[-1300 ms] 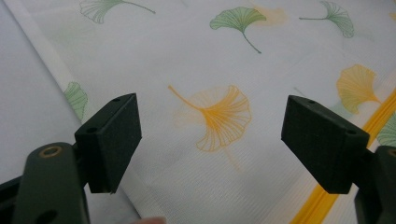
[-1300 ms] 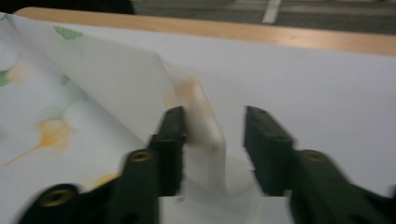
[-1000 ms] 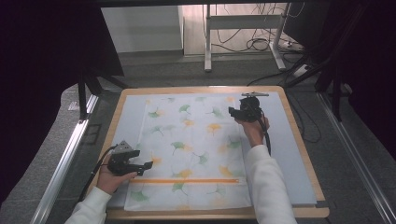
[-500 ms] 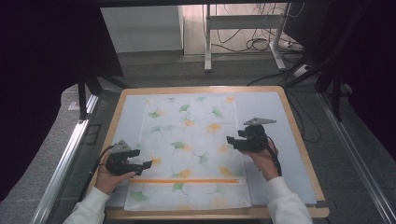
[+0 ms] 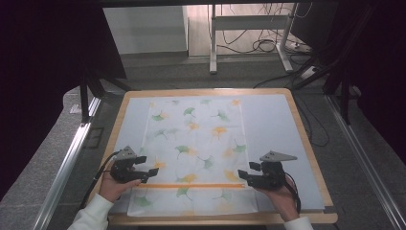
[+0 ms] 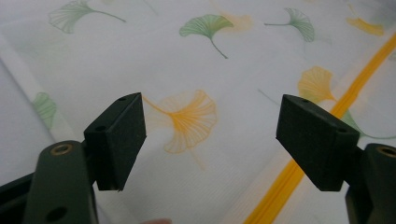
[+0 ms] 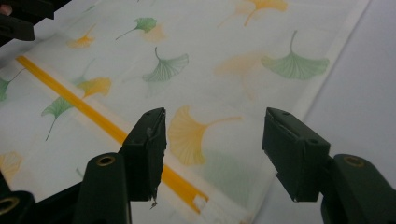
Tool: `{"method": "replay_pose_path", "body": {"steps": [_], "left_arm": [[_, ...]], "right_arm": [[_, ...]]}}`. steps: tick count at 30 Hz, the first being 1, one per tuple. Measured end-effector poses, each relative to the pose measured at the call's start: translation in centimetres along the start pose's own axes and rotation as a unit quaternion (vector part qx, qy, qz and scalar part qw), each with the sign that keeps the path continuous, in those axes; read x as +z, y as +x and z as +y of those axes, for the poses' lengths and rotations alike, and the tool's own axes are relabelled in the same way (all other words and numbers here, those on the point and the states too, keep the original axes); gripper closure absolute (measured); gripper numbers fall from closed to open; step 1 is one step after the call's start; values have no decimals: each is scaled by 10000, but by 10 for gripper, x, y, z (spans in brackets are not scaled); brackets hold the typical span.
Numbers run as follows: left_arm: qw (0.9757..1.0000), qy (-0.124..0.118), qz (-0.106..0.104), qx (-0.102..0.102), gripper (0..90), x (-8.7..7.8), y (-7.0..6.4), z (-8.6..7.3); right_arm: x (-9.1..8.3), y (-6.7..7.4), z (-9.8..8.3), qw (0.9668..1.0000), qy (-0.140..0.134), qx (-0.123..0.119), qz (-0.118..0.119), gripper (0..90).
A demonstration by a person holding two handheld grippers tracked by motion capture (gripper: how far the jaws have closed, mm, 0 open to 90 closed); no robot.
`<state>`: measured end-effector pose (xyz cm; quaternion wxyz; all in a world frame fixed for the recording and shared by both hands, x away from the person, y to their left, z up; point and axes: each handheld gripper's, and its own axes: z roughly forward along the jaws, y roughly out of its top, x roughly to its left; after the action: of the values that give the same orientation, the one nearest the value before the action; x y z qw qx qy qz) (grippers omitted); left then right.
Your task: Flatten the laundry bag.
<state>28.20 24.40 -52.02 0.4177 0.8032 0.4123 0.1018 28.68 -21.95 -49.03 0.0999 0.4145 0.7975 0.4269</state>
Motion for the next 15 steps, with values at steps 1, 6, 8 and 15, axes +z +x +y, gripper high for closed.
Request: {"method": "replay_pose_path", "body": {"steps": [1,6,8,15], "left_arm": [[10000,34,3,64,244,0,-1,0],[9999,54,-54,76,250,0,-1,-1],[9999,68,-71,100,250,-1,-2,-2],[9999,88,-99,112,251,0,-4,-1]], "right_arm": [[-2,0,-2,10000,-15,15,2,400],[-10,5,-15,10000,36,-15,4,396],[-10,6,-16,9999,88,-52,-30,394],[-6,8,-18,9997,198,-102,-68,393]]}}
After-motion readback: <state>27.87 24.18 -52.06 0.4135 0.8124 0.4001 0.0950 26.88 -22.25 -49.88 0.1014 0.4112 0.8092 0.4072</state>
